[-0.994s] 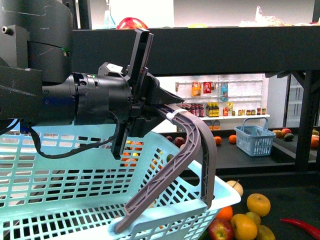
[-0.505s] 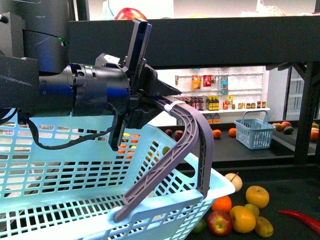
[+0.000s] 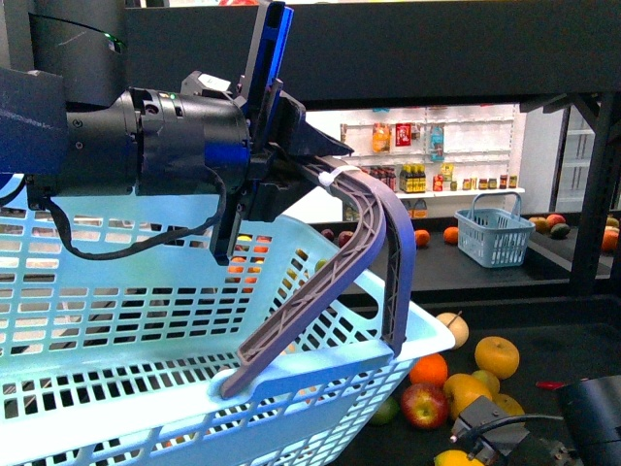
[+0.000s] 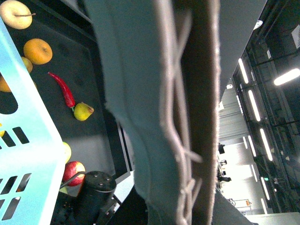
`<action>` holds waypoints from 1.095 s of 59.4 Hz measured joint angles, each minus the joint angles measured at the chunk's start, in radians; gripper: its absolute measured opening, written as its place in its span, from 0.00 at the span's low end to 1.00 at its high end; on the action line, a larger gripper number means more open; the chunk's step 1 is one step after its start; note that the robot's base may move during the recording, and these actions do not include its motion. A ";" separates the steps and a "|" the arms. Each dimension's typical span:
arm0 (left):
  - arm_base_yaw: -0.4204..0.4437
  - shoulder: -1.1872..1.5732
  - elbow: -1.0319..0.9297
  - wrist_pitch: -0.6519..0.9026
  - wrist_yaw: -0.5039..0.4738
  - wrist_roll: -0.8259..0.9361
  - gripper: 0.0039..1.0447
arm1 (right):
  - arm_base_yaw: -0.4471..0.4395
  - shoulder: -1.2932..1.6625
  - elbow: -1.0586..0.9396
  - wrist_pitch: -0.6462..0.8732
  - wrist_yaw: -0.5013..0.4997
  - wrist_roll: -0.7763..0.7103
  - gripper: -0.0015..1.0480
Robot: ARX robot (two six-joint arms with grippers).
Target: Pick lemon from shelf
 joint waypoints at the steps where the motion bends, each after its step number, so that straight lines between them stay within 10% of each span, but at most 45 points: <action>1: 0.000 0.000 0.000 0.000 0.000 0.000 0.08 | 0.001 0.009 0.008 0.002 0.005 -0.008 0.93; 65: 0.000 0.000 0.000 0.000 0.000 0.000 0.08 | 0.051 0.446 0.587 -0.135 0.084 -0.199 0.93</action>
